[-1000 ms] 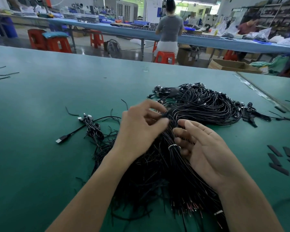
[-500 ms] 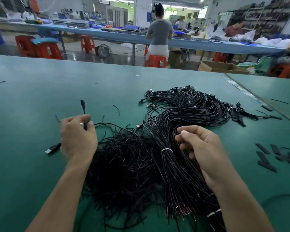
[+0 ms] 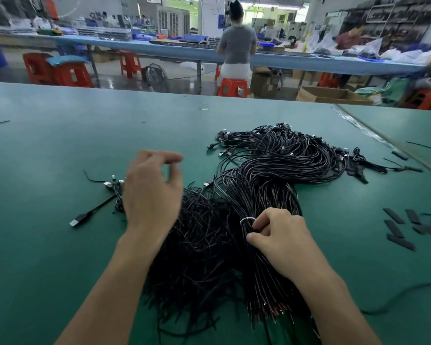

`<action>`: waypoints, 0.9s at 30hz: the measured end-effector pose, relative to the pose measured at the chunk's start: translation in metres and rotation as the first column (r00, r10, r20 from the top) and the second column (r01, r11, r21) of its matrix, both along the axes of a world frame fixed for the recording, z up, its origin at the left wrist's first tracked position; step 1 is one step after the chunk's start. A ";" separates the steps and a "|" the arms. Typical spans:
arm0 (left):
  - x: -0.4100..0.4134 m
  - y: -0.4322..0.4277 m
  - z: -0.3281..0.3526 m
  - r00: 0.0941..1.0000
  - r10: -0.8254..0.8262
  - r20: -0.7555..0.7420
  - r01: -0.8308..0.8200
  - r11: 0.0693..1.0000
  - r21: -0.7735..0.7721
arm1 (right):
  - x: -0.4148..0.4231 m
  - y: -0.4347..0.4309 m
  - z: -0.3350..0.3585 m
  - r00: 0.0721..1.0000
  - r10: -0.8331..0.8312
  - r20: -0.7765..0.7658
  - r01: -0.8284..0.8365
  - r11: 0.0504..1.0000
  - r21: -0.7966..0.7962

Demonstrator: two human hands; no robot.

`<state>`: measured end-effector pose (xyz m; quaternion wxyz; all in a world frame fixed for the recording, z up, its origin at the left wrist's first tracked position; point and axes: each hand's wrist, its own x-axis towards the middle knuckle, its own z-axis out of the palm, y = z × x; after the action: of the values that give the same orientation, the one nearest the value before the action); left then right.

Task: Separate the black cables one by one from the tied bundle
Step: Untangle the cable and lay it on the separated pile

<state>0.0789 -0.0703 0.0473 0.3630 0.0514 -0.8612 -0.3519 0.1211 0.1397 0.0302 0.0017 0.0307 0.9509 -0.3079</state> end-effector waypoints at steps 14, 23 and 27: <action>0.015 0.069 -0.048 0.880 -0.314 0.357 0.418 0.869 -0.265 | -0.010 0.012 -0.005 0.997 0.021 0.068 -0.014 0.995 -0.095; 0.012 0.076 -0.057 0.916 -0.251 0.314 0.376 0.813 -0.446 | -0.010 0.000 -0.012 0.998 -0.051 -0.023 0.048 0.994 -0.093; 0.010 0.076 -0.059 0.905 -0.255 0.341 0.385 0.833 -0.397 | -0.008 0.006 -0.003 1.000 -0.017 -0.012 0.016 0.991 -0.135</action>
<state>0.0893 0.0061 -0.0120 0.1776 -0.1331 -0.9571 -0.1861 0.1129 0.1455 0.0276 -0.0050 0.0364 0.9276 -0.3716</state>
